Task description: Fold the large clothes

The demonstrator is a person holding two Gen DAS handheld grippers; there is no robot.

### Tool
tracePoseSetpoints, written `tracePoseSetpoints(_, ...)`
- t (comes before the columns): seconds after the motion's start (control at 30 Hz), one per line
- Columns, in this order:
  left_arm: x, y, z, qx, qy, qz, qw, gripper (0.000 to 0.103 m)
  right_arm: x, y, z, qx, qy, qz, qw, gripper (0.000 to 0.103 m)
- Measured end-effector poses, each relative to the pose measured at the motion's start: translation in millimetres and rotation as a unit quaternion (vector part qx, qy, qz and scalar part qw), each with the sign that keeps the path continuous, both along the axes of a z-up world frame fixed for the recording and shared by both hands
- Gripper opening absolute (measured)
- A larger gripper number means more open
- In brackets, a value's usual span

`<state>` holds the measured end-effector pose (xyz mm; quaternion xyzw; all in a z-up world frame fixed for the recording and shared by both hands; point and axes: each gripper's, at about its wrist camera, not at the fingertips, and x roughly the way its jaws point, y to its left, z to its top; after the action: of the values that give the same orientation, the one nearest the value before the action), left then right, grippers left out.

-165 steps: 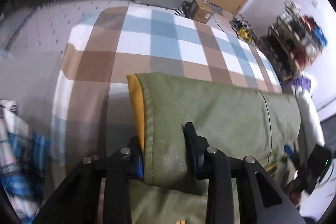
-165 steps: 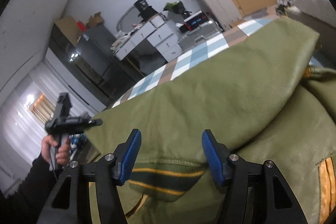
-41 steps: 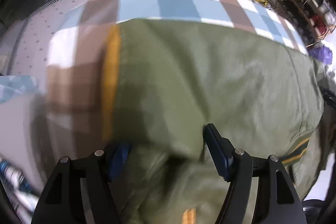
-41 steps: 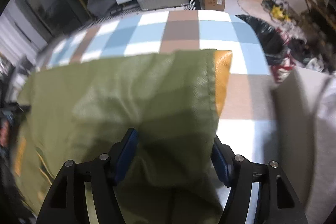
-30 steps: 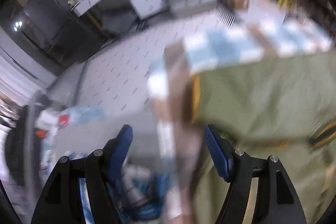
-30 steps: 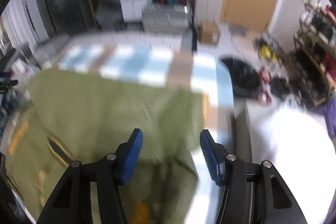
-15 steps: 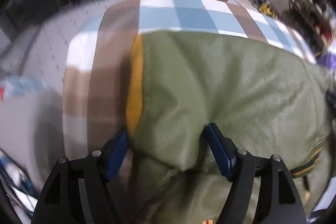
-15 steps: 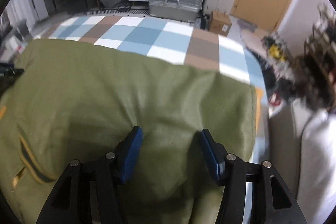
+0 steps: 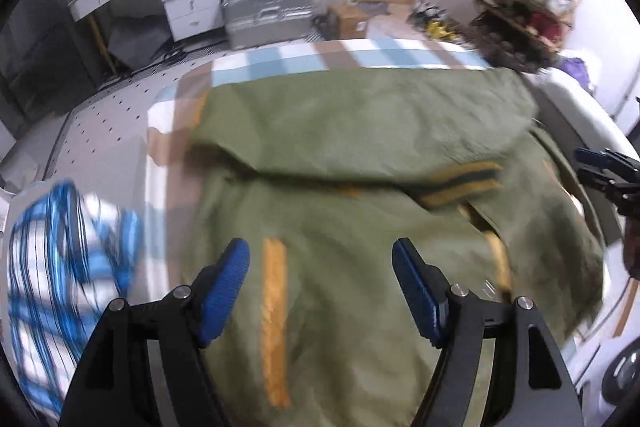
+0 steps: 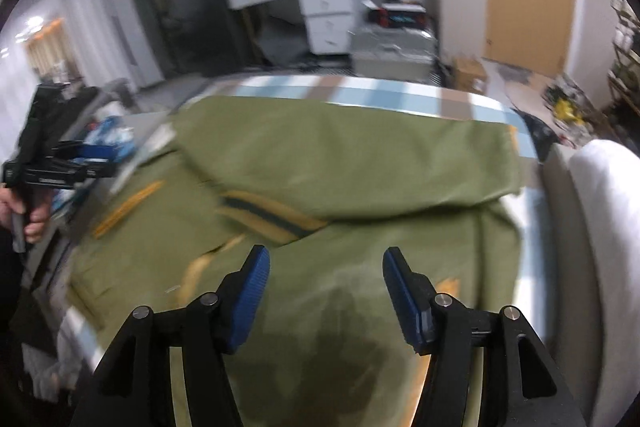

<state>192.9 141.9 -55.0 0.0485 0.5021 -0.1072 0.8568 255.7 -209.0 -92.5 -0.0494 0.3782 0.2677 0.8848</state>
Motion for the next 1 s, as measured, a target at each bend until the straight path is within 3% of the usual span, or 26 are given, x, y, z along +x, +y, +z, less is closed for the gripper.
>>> tracePoseSetpoints(0.13,-34,-9,-3,-0.014,-0.007,-0.003,0.9999,0.070,-55,22,-4,0.009,-0.007,0.028,1.000,0.064)
tracePoseSetpoints(0.3,-102,-9,2,0.007,-0.035,0.019,0.9992,0.071,-118,40,-21,0.038,-0.001,0.059,0.998,0.080)
tracePoseSetpoints(0.4,-125,2,-4,0.005,-0.034,0.033,0.9989,0.071,-145,58,-38,0.051,0.015,0.097,0.994,0.081)
tracePoseSetpoints(0.57,-157,28,-16,0.005,-0.025,0.069,0.9973,0.071,-142,104,-77,0.104,0.111,0.142,0.978,0.081)
tracePoseSetpoints(0.67,-166,36,-25,0.016,-0.020,0.078,0.9966,0.071,-124,123,-96,0.123,0.154,0.120,0.973,0.081)
tracePoseSetpoints(0.77,-165,46,-38,0.024,-0.010,0.093,0.9953,0.071,-115,135,-96,0.129,0.141,0.102,0.976,0.082)
tracePoseSetpoints(0.83,-167,51,-48,0.027,0.001,0.103,0.9943,0.071,-108,145,-95,0.138,0.140,0.108,0.974,0.077)
tracePoseSetpoints(0.9,-165,56,-58,0.018,0.014,0.111,0.9935,0.071,-93,151,-103,0.180,0.192,0.119,0.957,0.048)
tracePoseSetpoints(0.97,-163,57,-64,0.012,0.022,0.113,0.9932,0.071,-85,156,-110,0.201,0.215,0.114,0.949,0.034)
tracePoseSetpoints(1.0,-163,56,-66,0.014,0.023,0.114,0.9931,0.071,-83,158,-111,0.192,0.209,0.104,0.953,0.034)
